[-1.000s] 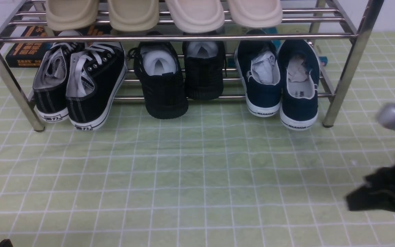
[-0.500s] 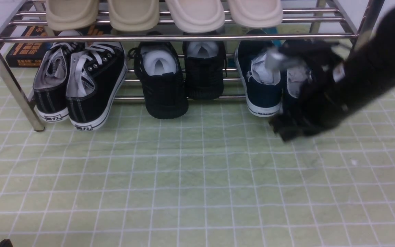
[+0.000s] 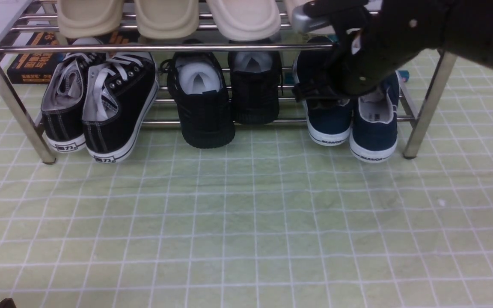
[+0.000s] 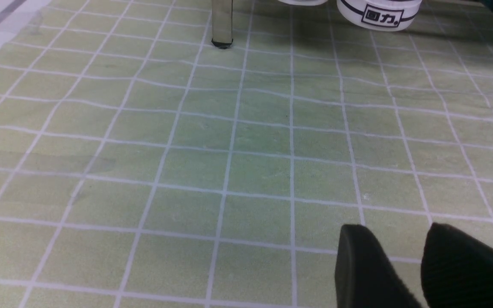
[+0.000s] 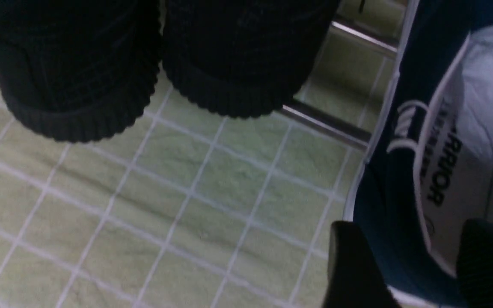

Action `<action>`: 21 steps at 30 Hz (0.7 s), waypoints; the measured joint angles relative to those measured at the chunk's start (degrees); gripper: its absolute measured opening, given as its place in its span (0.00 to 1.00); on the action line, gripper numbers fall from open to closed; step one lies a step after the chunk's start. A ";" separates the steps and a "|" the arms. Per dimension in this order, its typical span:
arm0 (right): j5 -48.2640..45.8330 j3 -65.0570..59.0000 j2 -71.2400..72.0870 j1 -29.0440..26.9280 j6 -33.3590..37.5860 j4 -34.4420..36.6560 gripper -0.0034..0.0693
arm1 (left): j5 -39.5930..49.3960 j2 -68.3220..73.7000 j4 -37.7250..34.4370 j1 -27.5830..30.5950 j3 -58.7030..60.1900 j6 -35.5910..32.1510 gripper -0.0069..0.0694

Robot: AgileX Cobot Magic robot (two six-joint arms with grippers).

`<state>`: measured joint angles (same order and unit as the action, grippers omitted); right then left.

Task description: Take the shoes off the shelf with your hand from the green coffee tablecloth.

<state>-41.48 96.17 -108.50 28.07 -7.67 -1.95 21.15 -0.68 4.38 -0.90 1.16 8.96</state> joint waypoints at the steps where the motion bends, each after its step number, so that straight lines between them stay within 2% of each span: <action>1: 1.05 0.01 -0.62 0.00 0.00 -0.54 0.56 | 0.00 0.00 0.00 0.00 0.00 0.00 0.41; 16: 9.81 0.17 -7.42 0.00 -0.19 -5.16 0.57 | 0.00 0.00 0.00 0.00 0.00 0.00 0.41; 20: 10.59 0.17 -8.18 0.00 -0.19 -6.13 0.46 | 0.00 0.00 0.00 0.00 0.00 0.00 0.41; 21: 10.65 0.17 -8.18 -0.06 -0.19 -6.64 0.35 | 0.00 0.00 0.00 0.00 0.00 0.00 0.41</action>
<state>-30.83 96.34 -116.69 28.01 -7.86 -8.59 21.15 -0.68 4.38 -0.90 1.16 8.96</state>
